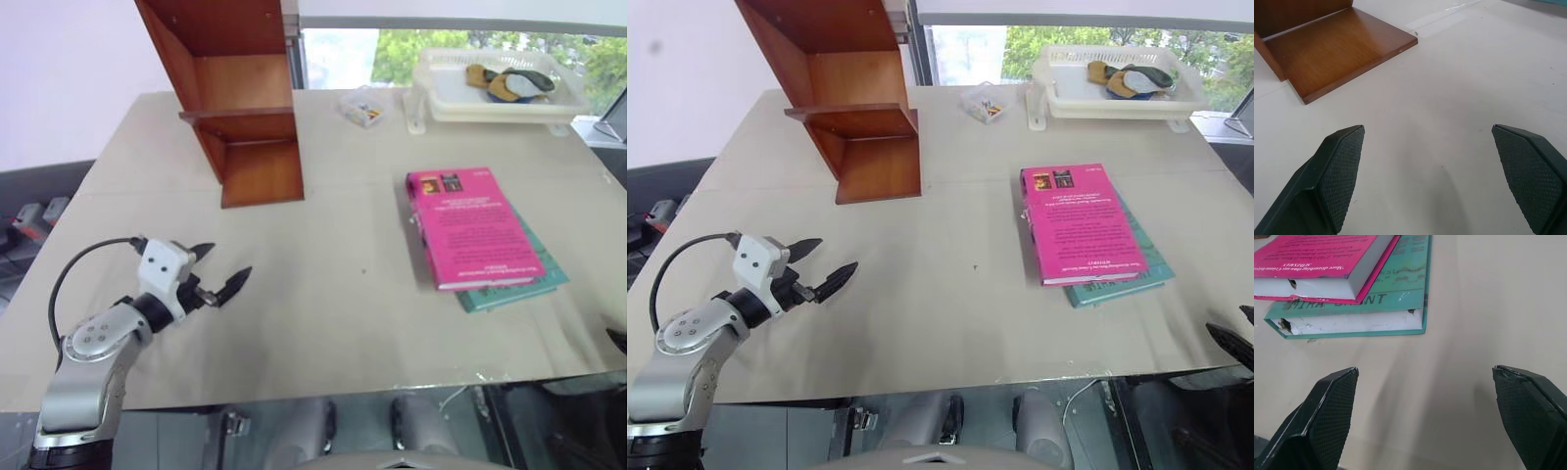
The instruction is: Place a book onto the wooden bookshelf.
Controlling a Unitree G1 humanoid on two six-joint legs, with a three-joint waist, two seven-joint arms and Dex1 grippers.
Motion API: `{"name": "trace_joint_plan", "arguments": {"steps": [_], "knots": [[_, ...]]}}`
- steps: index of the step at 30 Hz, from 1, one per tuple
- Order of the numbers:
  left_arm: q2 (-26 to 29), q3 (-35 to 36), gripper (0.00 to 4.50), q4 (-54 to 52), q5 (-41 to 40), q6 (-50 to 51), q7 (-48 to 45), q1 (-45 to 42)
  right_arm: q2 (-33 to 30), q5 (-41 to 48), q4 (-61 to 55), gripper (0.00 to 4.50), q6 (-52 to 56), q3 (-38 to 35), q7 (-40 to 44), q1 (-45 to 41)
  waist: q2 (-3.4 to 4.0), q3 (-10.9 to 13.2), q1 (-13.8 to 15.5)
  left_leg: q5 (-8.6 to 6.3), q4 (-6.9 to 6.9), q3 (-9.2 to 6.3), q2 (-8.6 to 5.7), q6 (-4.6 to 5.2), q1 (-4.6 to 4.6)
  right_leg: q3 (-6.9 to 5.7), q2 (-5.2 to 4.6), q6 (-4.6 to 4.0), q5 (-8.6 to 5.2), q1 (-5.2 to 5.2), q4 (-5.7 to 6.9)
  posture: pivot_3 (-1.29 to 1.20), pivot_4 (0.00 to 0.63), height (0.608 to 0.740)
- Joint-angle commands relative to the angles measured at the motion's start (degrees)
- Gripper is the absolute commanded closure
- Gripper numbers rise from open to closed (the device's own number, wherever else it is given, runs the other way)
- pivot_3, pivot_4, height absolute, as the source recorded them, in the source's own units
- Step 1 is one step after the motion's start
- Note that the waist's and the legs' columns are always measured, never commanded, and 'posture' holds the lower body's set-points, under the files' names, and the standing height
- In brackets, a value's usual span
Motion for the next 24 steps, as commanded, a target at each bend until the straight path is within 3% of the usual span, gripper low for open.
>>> {"name": "trace_joint_plan", "arguments": {"steps": [1,24], "knots": [[0.9,1.6,0.06,-1.5,-1.0,-1.7,-0.9,-0.6,-0.5,1.3,0.2,0.00,-2.0,-3.9,1.5,-0.2,0.00,0.0,0.1,0.00,0.00,0.00,0.00,0.00,0.00,0.00,0.00,0.00,0.00,0.00,-0.01,0.00,0.150,0.740],[-1.7,-1.8,0.06,0.4,2.9,-4.9,2.7,-2.7,-2.3,2.2,-0.8,0.00,2.5,-7.0,3.1,-0.3,0.02,0.0,0.8,-0.08,-0.04,0.00,0.00,0.01,-0.06,-0.02,-0.01,-0.01,0.01,0.00,-0.16,0.00,0.150,0.740]]}}
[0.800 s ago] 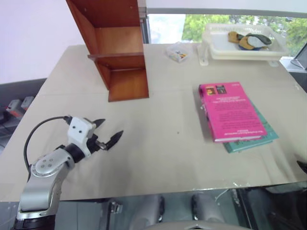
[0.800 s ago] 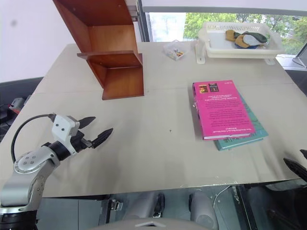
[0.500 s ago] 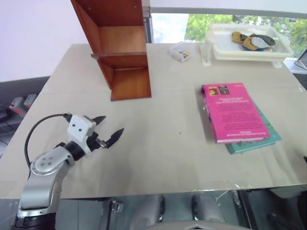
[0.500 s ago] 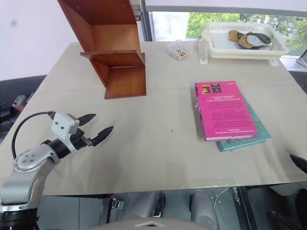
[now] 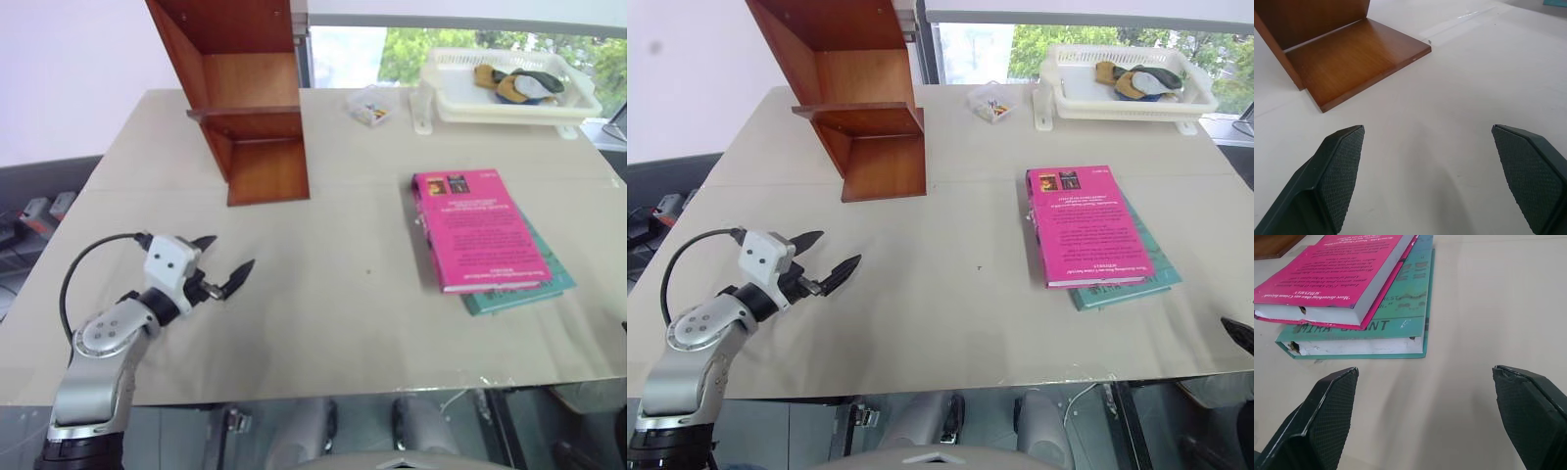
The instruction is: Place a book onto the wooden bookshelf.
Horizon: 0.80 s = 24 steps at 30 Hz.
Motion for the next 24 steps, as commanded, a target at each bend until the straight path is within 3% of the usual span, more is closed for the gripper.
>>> {"name": "trace_joint_plan", "arguments": {"steps": [1,6,10,14,24], "knots": [[0.1,0.3,0.06,-1.0,0.3,-1.3,0.5,-0.8,-1.2,1.0,-1.4,0.00,0.0,-2.9,0.6,0.3,0.00,0.0,0.0,0.00,0.00,0.00,0.00,0.00,0.00,0.00,0.00,0.00,0.00,0.00,0.00,0.00,0.150,0.740],[0.2,-0.3,0.06,-0.8,-1.0,0.7,-0.3,-1.4,-1.0,2.1,-2.3,0.00,1.1,-3.5,1.3,1.0,0.00,0.0,0.0,0.00,0.00,0.00,0.00,0.00,0.00,0.00,0.00,0.00,0.00,0.00,0.00,0.00,0.150,0.740],[-2.2,-4.8,0.06,3.3,-0.9,1.5,-0.7,-7.0,-0.2,3.8,-5.1,0.00,3.3,-3.7,2.6,2.5,0.02,0.0,0.3,0.01,0.01,-0.02,0.00,0.02,-0.02,-0.05,-0.01,0.00,0.00,0.00,0.00,0.00,0.150,0.740],[-9.5,-14.2,0.06,12.4,-0.6,4.0,-2.5,-19.5,0.9,9.9,-14.5,0.00,7.8,-5.9,4.3,4.7,0.16,-0.1,1.3,0.08,0.16,-0.06,-0.04,0.12,-0.01,-0.13,0.01,0.06,0.04,0.09,0.01,0.00,0.150,0.740],[-22.7,-19.7,0.06,28.4,-7.4,15.0,-9.2,-38.0,5.0,17.4,-30.2,0.00,13.2,-12.4,3.6,13.5,-0.07,0.1,1.6,0.09,0.18,-0.15,-0.07,0.27,-0.17,-0.41,0.15,0.30,0.17,0.07,-0.04,0.00,0.150,0.740]]}}
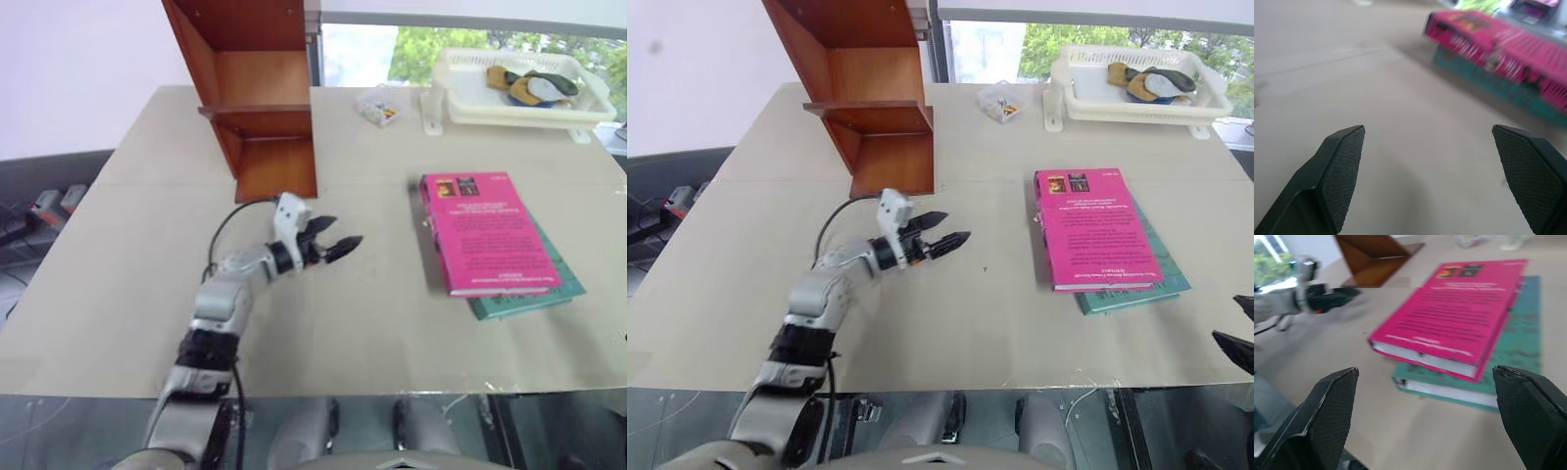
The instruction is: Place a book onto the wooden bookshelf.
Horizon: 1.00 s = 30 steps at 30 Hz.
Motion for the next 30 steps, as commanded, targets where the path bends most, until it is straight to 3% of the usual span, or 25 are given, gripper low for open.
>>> {"name": "trace_joint_plan", "arguments": {"steps": [1,10,22,25,30], "knots": [[-4.8,0.0,0.06,5.4,-3.7,5.2,-0.4,-6.1,1.7,1.9,-3.5,0.00,-0.1,-3.3,-1.2,1.0,-0.11,0.1,-0.1,0.00,0.02,0.02,-0.02,0.01,0.01,0.00,-0.01,0.01,0.00,0.01,0.00,0.00,0.150,0.740],[-16.3,0.9,0.06,13.9,-7.9,19.3,3.7,-13.5,4.6,0.2,-4.0,0.00,-2.9,-3.8,-1.9,2.2,-0.19,0.1,-0.8,-0.01,0.03,0.03,-0.04,0.06,0.03,0.00,0.34,0.07,0.00,0.02,0.01,0.00,0.150,0.740],[-27.8,12.1,0.06,19.5,-17.7,35.6,17.3,-15.7,3.8,-1.1,-1.2,0.00,-5.3,-3.6,-1.2,1.6,-0.36,0.2,-0.5,-0.01,0.06,0.04,0.04,0.04,0.06,0.02,0.36,0.07,0.00,0.02,0.04,0.00,0.150,0.740],[-29.0,13.7,0.94,20.5,-19.0,37.9,20.7,-15.7,3.3,-1.3,-0.7,0.00,-5.6,-3.6,-1.0,1.2,-0.36,0.2,-0.3,-0.01,0.07,0.06,0.01,0.03,0.06,0.04,0.34,0.07,0.00,0.03,0.04,0.00,0.150,0.740],[-30.5,14.6,3.09,21.6,-21.4,39.9,23.0,-15.4,3.3,-2.0,0.2,0.00,-6.3,-3.0,-0.6,0.6,-0.35,0.2,-0.3,0.03,0.07,0.05,0.01,-0.06,0.06,0.04,0.32,0.06,0.00,0.03,0.04,0.00,0.150,0.740]]}}
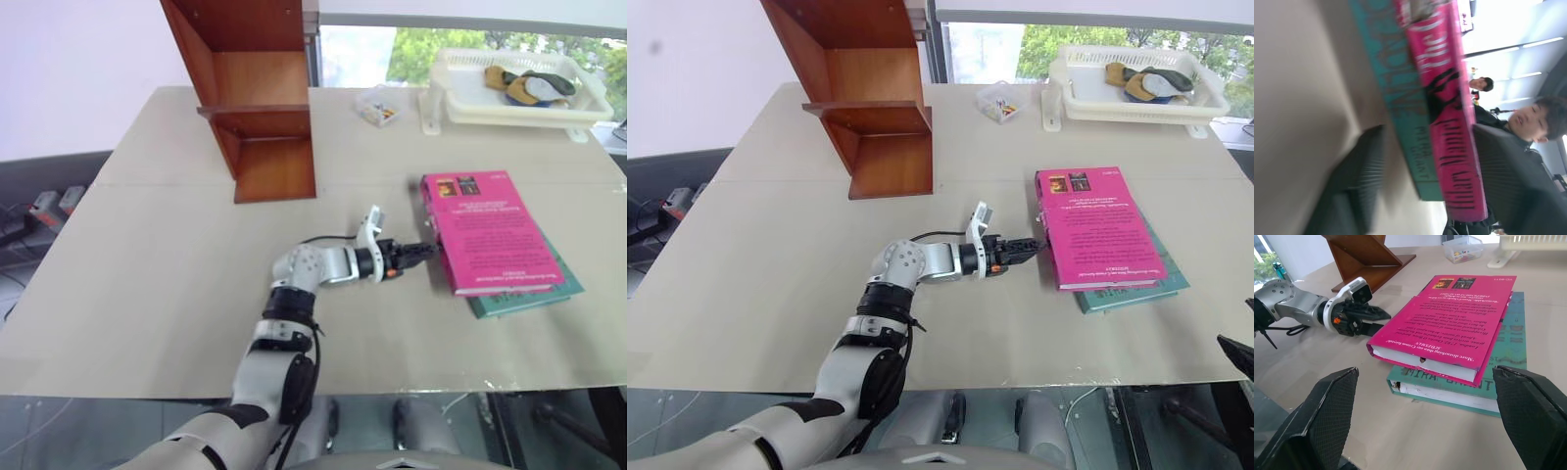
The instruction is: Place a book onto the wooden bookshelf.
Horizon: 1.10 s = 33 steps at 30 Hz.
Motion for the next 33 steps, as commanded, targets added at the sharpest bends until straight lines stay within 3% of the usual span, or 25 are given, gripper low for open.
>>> {"name": "trace_joint_plan", "arguments": {"steps": [1,2,3,7,12,15,19,22,25,30,33], "knots": [[-8.1,0.8,3.58,0.9,-3.0,1.2,1.0,-1.0,-0.5,-0.2,0.4,0.00,-1.6,-1.1,0.6,-0.3,0.00,0.0,0.0,0.00,0.00,0.00,0.00,0.00,0.00,0.00,-0.01,0.00,0.00,0.00,0.00,0.00,0.150,0.740],[-8.2,0.7,4.19,0.9,-3.4,1.0,1.0,-1.0,-0.4,-0.3,0.4,0.00,-1.8,-1.0,0.6,-0.3,0.01,0.0,0.0,0.00,0.00,0.00,-0.01,-0.01,0.00,0.01,-0.02,0.00,0.00,0.00,0.00,0.00,0.150,0.740],[-8.2,0.6,4.46,0.9,-3.8,0.7,1.0,-1.1,-0.3,-0.3,0.3,0.00,-1.8,-1.0,0.5,-0.3,0.05,0.0,0.0,0.00,0.00,0.00,0.00,-0.02,0.00,0.01,-0.02,0.00,0.00,0.00,0.00,0.00,0.150,0.740],[-6.1,-0.8,4.46,-1.7,-4.6,0.0,0.3,-0.6,0.0,-0.4,0.0,0.00,-2.0,-1.1,-0.1,-0.2,0.07,0.0,0.0,0.00,0.00,0.00,-0.03,-0.03,0.03,-0.01,-0.27,0.00,0.00,0.02,0.00,0.00,0.150,0.740],[1.1,-5.7,4.46,-11.5,-2.1,-3.1,-4.0,2.1,-0.4,-4.4,2.0,0.00,-4.3,0.2,-4.2,-3.0,0.07,0.0,0.0,0.11,-0.01,0.04,-0.06,-0.21,0.00,0.03,-0.28,0.00,0.00,0.00,-0.01,0.00,0.150,0.740],[9.2,-12.2,4.46,-21.7,3.6,-10.5,-9.6,4.3,-1.4,-11.4,5.7,0.00,-7.2,2.9,-12.2,-8.2,0.16,-0.1,-0.8,0.13,-0.06,0.07,-0.08,-0.25,0.03,0.07,-0.28,-0.01,0.00,-0.02,-0.02,0.00,0.150,0.740],[21.3,-19.3,4.46,-32.6,15.9,-32.0,-18.7,7.1,-3.8,-16.2,10.0,0.00,-6.0,7.0,-19.3,-14.8,0.28,-0.2,-1.4,0.22,-0.16,0.15,-0.03,-0.42,0.09,0.17,-0.23,-0.05,0.01,-0.09,0.05,0.00,0.150,0.740],[26.1,-18.6,4.46,-34.4,19.4,-44.4,-23.9,8.2,-5.9,-20.4,13.8,0.00,-4.4,11.3,-23.4,-18.7,0.31,-0.2,-1.3,0.26,-0.16,0.17,-0.04,-0.46,0.10,0.17,-0.26,-0.18,-0.02,-0.09,0.03,0.00,0.150,0.740],[33.7,-17.0,4.46,-34.9,23.5,-53.9,-28.8,9.9,-6.7,-25.1,23.2,0.00,-9.3,16.7,-26.5,-28.4,0.27,-0.2,-1.4,0.26,-0.12,0.18,-0.12,-0.42,0.08,0.16,-0.34,-0.32,-0.09,-0.06,0.00,0.00,0.150,0.740],[40.6,-9.0,4.46,-37.7,13.6,-55.1,-39.3,15.2,-6.8,-29.5,34.4,0.00,-12.6,23.2,-29.7,-41.1,0.40,-0.1,-1.6,0.27,-0.13,0.13,-0.08,-0.36,0.07,0.10,-0.22,-0.20,-0.03,-0.09,0.01,0.00,0.150,0.740],[42.0,-5.0,4.46,-39.6,8.8,-54.3,-41.3,17.4,-7.1,-33.5,40.9,0.00,-15.3,27.1,-32.4,-47.0,0.41,-0.1,-1.9,0.26,-0.15,0.14,-0.01,-0.35,0.06,0.10,-0.06,-0.10,0.02,-0.11,0.00,0.00,0.150,0.740]]}}
